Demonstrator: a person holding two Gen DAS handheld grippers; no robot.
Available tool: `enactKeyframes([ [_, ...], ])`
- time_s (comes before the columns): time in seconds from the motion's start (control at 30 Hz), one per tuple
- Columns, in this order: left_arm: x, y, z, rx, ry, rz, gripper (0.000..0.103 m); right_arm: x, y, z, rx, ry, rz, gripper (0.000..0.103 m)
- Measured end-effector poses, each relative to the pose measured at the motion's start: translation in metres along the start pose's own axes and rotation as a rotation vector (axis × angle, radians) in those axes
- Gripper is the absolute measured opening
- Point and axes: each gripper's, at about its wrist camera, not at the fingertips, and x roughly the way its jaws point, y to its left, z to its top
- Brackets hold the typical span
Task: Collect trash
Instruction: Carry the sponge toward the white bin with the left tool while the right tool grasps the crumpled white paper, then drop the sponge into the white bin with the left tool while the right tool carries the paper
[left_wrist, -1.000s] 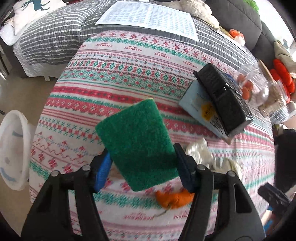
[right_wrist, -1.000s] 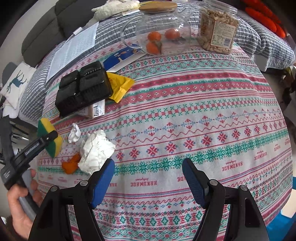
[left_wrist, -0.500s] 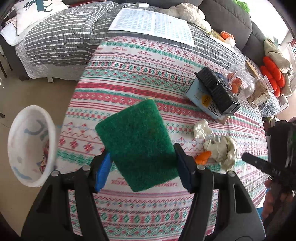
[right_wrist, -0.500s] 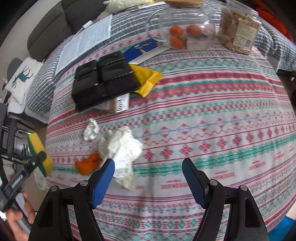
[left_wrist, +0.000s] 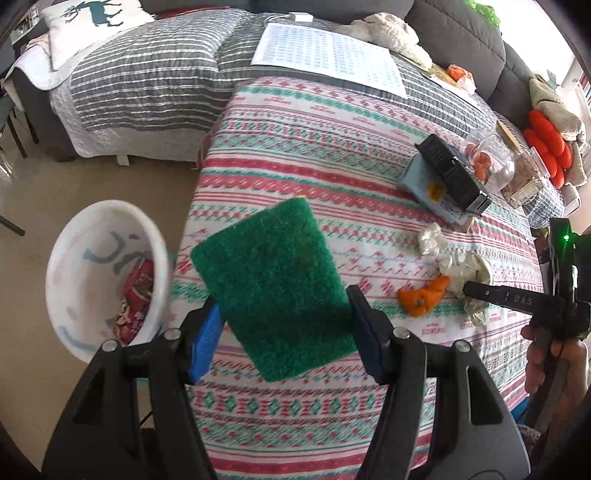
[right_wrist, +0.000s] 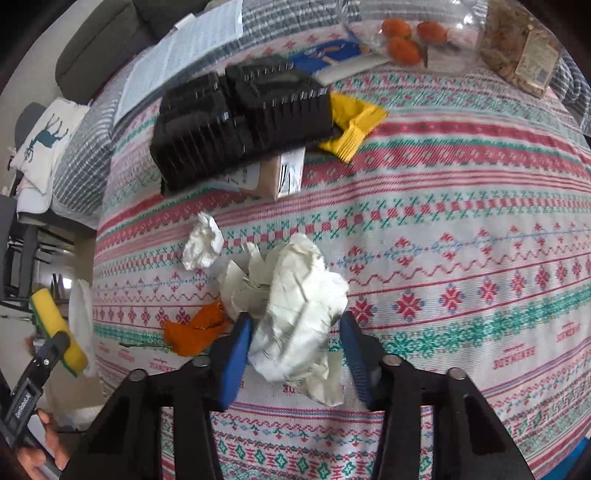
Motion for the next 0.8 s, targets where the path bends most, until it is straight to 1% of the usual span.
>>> enactKeyframes([
  [0.07, -0.004, 0.007, -0.003, -0.007, -0.005, 0.007, 0.065, 0.005, 0.002, -0.001, -0.007, 0.013, -0.001, 0.037],
  [0.13, -0.008, 0.014, -0.006, -0.020, -0.011, 0.008, 0.065, 0.003, 0.005, -0.002, -0.014, 0.001, -0.010, 0.031],
  [0.17, -0.010, 0.018, -0.008, -0.025, -0.013, 0.009, 0.065, 0.001, 0.007, -0.003, -0.018, -0.007, -0.010, 0.030],
  [0.43, -0.021, 0.045, -0.019, -0.050, -0.026, 0.030, 0.065, -0.036, 0.006, -0.017, -0.053, -0.082, -0.007, 0.029],
  [0.7, -0.028, 0.077, -0.027, -0.103, -0.028, 0.041, 0.065, -0.069, 0.004, -0.028, -0.071, -0.142, 0.028, 0.029],
  [0.8, -0.029, 0.087, -0.030, -0.119, -0.028, 0.044, 0.065, -0.082, -0.002, -0.030, -0.069, -0.157, 0.052, 0.029],
])
